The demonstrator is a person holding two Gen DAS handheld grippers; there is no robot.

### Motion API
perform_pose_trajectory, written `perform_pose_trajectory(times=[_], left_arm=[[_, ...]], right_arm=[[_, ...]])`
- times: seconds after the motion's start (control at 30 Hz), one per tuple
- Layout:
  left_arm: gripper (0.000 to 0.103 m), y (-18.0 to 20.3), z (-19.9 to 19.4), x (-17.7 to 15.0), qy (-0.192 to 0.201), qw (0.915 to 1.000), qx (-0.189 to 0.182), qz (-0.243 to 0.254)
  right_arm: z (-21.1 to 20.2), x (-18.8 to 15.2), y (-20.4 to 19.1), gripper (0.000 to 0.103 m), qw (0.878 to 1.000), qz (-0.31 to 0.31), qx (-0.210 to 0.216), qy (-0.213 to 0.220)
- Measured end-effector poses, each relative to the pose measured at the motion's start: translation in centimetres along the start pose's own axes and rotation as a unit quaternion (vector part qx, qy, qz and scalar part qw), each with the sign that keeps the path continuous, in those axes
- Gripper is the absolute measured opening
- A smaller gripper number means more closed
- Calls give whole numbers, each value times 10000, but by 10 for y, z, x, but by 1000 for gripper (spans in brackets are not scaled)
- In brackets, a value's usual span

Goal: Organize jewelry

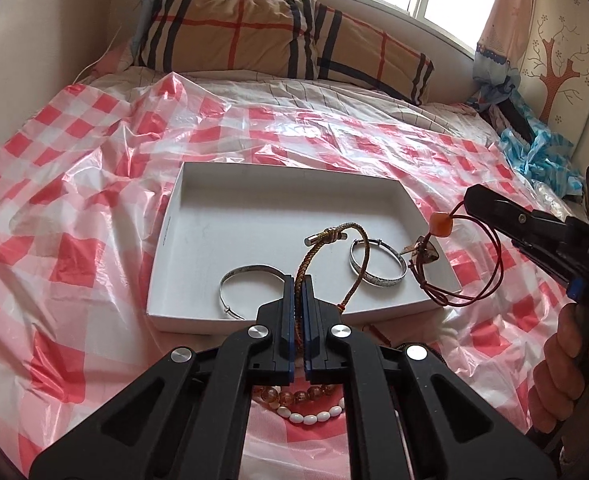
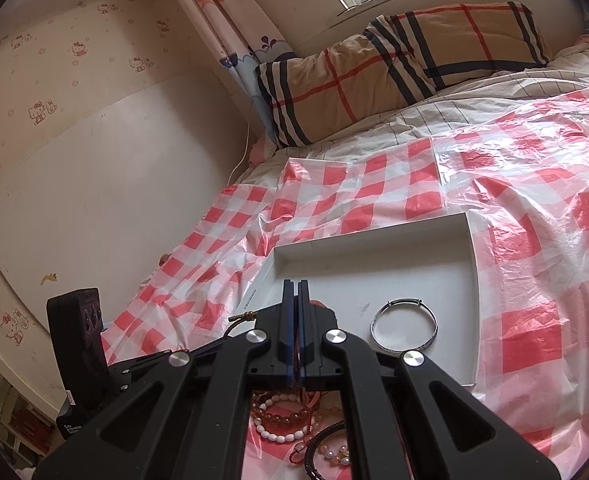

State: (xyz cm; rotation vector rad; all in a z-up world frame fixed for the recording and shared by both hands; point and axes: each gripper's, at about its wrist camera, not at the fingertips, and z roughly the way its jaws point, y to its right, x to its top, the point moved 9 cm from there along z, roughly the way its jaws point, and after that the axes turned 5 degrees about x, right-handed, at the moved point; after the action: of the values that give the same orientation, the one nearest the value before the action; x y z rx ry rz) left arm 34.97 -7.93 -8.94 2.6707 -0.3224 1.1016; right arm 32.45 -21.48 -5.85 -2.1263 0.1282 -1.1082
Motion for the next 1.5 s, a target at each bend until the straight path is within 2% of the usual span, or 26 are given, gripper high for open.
perform_pose_trajectory(times=[0.6,1.07,1.37,1.5], left_arm=[[3,0,10,27,283,9993,217,86],[3,-4,27,29,265,9995,139,-104],[3,4,41,20,125,9999,103,-1],[4,-1,45,18,80,9998,198,-50]], right_arm=[[36,10,-9,2,9997,-196,85,-126],[49,2,-2,2,9996,-160,13,-223],[58,-4,22,2,9992,-4,-199,-341],[60,-5,22,3,9989,-67,-261,-380]])
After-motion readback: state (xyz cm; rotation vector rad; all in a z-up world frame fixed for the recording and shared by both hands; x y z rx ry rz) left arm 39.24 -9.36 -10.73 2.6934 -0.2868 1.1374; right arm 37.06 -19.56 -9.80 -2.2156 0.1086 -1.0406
